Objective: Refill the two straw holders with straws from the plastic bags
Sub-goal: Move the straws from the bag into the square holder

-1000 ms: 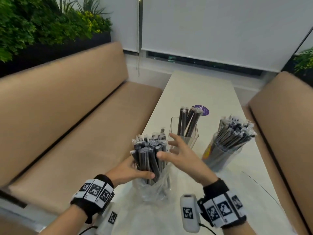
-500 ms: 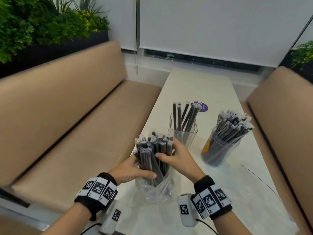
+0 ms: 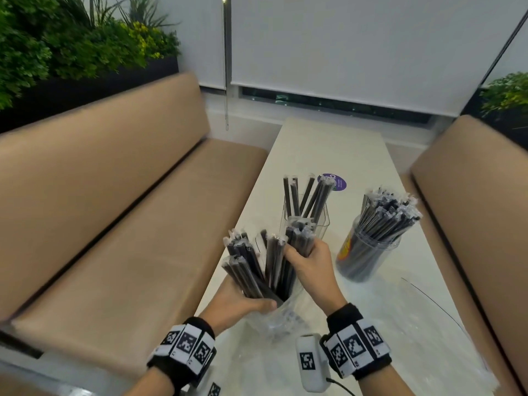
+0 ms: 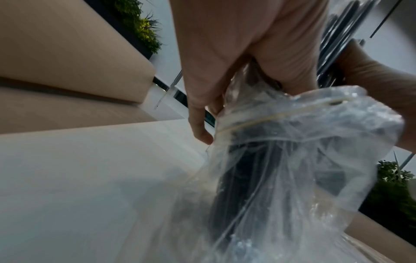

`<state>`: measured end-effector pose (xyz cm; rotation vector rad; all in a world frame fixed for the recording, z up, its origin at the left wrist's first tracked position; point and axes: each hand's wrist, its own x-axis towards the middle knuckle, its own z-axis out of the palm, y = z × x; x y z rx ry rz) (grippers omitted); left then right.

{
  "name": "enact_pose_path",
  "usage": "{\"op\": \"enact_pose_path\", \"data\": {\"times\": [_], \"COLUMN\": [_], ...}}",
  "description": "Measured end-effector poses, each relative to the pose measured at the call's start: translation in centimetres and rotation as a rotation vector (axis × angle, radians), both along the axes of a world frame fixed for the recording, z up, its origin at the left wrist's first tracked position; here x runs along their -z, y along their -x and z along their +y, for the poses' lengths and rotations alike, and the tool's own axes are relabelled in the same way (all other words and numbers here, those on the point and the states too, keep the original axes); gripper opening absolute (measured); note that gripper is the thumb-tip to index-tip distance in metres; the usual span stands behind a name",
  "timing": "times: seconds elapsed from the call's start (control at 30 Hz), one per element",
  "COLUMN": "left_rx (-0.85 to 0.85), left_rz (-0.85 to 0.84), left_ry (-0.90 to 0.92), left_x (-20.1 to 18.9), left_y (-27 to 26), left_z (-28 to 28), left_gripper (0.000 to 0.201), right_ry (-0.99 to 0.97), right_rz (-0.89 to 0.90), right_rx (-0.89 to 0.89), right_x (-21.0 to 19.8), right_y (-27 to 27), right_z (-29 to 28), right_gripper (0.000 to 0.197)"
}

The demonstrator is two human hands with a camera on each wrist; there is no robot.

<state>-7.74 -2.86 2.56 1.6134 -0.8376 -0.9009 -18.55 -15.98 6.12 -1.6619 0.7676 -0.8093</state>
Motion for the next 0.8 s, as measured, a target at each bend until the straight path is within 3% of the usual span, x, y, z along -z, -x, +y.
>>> {"op": "enact_pose_path", "data": {"times": [0.13,0.23,0.33,0.57,0.7,0.8], "left_rx": [-0.031,-0.003,0.023,0.067,0.073,0.049], "left_rz": [0.001,-0.004,-0.025,-0.019,0.014,0.025], "left_ry": [-0.022,-0.064,-0.065,-0.053,-0.034,-0.043], "left_x": [0.2,-0.1,-0.8,-1.8,-2.0,-1.9], "left_y": [-0.6,-1.0,-1.2,-1.0,-0.9,-0.8], "left_z": [-0.5,-0.6,-0.6,-0.3,0.0,0.3], "left_gripper": [0.052,0.043,0.044,0.047,0.05,0.048], "right_ry": [-0.025,-0.045,-0.013,0.031,0.149,0.262], "right_rz": [-0.088,-0.173,-0.224,-0.341,-0.563,-0.6], "right_rx": [0.039,0.079,0.082,0.103,0.123,0.148], "right_x": [-2.6,-5.1,-7.5,-14.4,-21.0,-22.3], "right_y": [0.8,1.4,1.9,2.6,3.4,2.2], "right_z": [-1.3,-2.3,-2.4,-4.0,-5.0,-6.7], "right_gripper": [0.014,0.032,0.012,0.01,0.015,0.013]}}
